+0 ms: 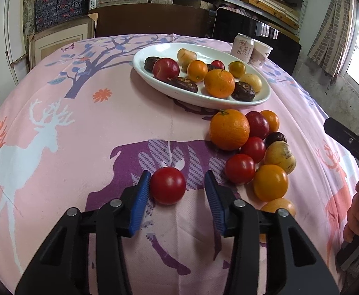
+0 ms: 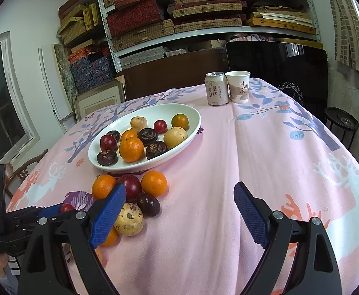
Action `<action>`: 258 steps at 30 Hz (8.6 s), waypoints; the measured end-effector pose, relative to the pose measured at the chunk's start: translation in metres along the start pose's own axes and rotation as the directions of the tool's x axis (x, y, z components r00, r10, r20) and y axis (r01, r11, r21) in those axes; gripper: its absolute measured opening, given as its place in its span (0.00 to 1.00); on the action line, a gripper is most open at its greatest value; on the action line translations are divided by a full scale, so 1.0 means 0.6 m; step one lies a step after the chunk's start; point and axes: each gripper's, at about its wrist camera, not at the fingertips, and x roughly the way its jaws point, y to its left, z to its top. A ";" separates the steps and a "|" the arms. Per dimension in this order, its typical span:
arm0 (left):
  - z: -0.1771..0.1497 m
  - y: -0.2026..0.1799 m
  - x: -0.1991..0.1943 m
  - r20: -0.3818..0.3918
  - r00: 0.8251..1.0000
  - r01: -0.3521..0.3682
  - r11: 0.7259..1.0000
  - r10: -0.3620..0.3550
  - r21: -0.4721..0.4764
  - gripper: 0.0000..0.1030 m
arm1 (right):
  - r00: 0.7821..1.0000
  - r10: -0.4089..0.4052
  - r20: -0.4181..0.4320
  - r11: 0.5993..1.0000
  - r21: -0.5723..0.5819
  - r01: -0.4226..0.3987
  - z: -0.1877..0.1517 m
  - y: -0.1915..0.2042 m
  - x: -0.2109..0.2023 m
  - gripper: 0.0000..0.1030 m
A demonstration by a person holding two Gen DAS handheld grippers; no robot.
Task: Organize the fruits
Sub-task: 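Grasp a red tomato with the left tool while the right tool grasps a striped pepino, then carry tomato and pepino over the white plate and open both tools to release, then move both open tools back toward the fruit pile, then grasp a pale yellow fruit with the left tool while the right tool grasps an orange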
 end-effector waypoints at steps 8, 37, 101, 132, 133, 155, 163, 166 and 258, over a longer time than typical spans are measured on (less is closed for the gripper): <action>-0.003 0.018 0.000 -0.014 1.000 -0.024 0.999 0.024 -0.039 0.27 | 1.000 0.012 -0.024 1.000 -0.013 -0.013 -0.003 0.004 0.004 0.88; -0.006 0.001 0.003 -0.023 0.997 -0.071 0.997 0.071 0.020 0.30 | 0.931 0.239 -0.276 0.971 0.080 -0.226 -0.038 0.059 0.094 0.38; 0.299 0.016 0.116 0.176 0.983 -0.037 0.996 0.051 -0.082 0.86 | 0.993 0.113 -0.022 0.992 0.064 -0.111 0.182 0.018 0.187 0.60; -0.026 -0.066 -0.087 0.227 0.958 -0.191 0.981 0.178 0.040 0.95 | 0.993 -0.023 0.117 0.999 -0.031 0.027 -0.011 0.021 -0.041 0.80; -0.025 -0.067 -0.086 0.225 0.958 -0.190 0.981 0.176 0.043 0.95 | 0.993 -0.025 0.113 0.999 -0.028 0.028 -0.011 0.020 -0.040 0.80; -0.040 -0.105 -0.077 0.172 0.980 -0.125 0.980 0.098 0.152 0.95 | 0.997 -0.027 0.073 1.000 0.003 0.027 -0.015 0.013 -0.028 0.85; -0.049 -0.121 -0.063 0.110 0.994 -0.045 0.977 0.022 0.207 0.95 | 0.998 -0.021 0.063 0.998 0.055 0.018 -0.012 -0.005 -0.029 0.86; -0.052 -0.128 -0.056 0.075 0.997 0.001 0.975 -0.018 0.223 0.95 | 0.998 -0.021 0.059 0.998 0.065 0.018 -0.011 -0.008 -0.029 0.88; -0.055 -0.036 -0.033 -0.048 0.993 0.109 0.993 -0.107 0.034 0.41 | 0.917 0.230 -0.326 0.954 -0.111 -0.279 -0.066 0.132 0.070 0.36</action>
